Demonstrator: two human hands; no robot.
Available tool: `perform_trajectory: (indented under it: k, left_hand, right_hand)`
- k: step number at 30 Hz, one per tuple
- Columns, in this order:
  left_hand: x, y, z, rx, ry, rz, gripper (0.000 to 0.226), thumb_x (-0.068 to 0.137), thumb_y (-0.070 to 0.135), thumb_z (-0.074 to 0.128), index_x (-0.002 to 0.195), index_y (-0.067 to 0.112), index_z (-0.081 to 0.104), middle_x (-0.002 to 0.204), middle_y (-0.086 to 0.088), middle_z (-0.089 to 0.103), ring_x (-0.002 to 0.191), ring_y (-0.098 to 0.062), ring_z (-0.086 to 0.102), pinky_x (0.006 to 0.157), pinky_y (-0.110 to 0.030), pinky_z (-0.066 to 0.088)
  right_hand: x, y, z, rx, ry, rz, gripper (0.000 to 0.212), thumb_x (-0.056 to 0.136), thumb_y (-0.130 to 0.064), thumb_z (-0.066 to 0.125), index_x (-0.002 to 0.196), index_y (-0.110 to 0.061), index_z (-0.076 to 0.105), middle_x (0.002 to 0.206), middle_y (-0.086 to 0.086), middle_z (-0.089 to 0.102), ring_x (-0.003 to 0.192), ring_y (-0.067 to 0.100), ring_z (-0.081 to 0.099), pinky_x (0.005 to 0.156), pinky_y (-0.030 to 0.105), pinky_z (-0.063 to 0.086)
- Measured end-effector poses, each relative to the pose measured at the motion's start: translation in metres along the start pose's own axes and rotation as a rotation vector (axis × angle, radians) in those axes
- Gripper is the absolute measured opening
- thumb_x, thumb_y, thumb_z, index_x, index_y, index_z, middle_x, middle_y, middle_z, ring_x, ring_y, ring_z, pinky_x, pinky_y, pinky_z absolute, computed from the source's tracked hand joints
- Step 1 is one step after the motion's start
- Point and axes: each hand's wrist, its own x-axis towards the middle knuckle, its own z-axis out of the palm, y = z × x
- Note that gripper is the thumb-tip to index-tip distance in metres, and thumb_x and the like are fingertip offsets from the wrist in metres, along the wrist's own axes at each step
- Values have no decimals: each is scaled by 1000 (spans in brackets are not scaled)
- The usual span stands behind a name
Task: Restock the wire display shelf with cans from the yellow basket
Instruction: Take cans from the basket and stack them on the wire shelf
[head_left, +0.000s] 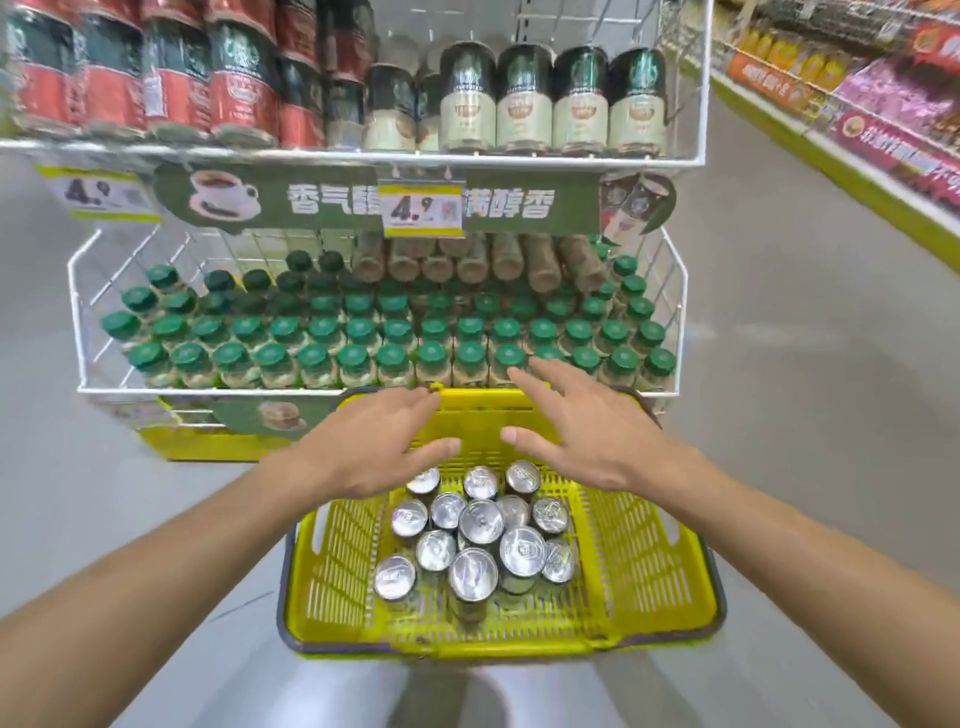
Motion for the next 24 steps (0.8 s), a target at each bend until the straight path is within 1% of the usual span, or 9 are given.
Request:
perform_trajectory:
  k: [3,5,8,10,14,16,18,21,24]
  left_hand:
    - [-13,5,37,-9,-112,-6,82,100,70,29,162,16,27,169,-6,28,156,-22,26,126,-37,23]
    - [-21,9,54,-19,-158,0,79,100,69,29,159,16,33,166,-6,36,153,-23,32,124,-38,26]
    - [-27,17,71,-12,-179,15,69,100,69,30,137,14,49,143,-7,56,135,-27,49,111,-42,39]
    - [-30,25,80,-28,-196,24,64,99,70,30,127,16,50,132,-4,59,126,-26,52,105,-42,41]
    - [-35,40,93,-62,-215,36,69,98,71,31,135,15,49,136,-5,58,129,-26,50,108,-42,40]
    - [-36,48,98,-79,-222,13,64,96,74,34,122,18,52,128,-3,61,123,-26,53,102,-40,41]
    - [-38,55,104,-94,-236,-25,61,91,80,36,108,23,49,121,-1,62,117,-24,55,96,-39,41]
    - [-39,63,116,-112,-264,-99,68,83,85,42,111,24,50,125,1,62,121,-23,55,96,-40,42]
    - [-34,67,124,-138,-261,-165,66,80,79,56,115,24,51,126,0,62,122,-26,57,91,-39,44]
  right_hand:
    - [-17,8,35,25,-71,14,88,91,-81,19,164,-31,12,172,2,14,159,23,13,123,42,26]
    - [-32,12,57,55,-122,25,87,91,-81,18,164,-34,10,173,-2,12,159,20,12,122,43,28]
    - [-52,13,82,89,-178,5,87,91,-82,19,164,-36,7,172,-3,12,159,18,13,122,38,26]
    - [-61,13,93,112,-208,-2,88,90,-81,18,164,-35,6,172,-3,13,158,18,13,123,33,23]
    - [-69,11,108,115,-224,-20,84,94,-79,23,163,-32,11,171,-1,17,158,17,14,125,36,27]
    - [-70,9,113,109,-225,-45,84,95,-77,28,163,-30,12,171,0,18,158,18,14,124,35,25]
    - [-70,7,118,101,-230,-72,87,94,-76,31,164,-27,14,170,0,21,157,20,18,123,35,28]
    - [-69,6,124,106,-239,-91,92,92,-76,38,163,-22,17,168,-1,26,156,19,23,121,35,33]
    - [-66,3,130,110,-195,-72,83,93,-71,46,158,-22,27,160,-1,40,148,20,37,112,36,42]
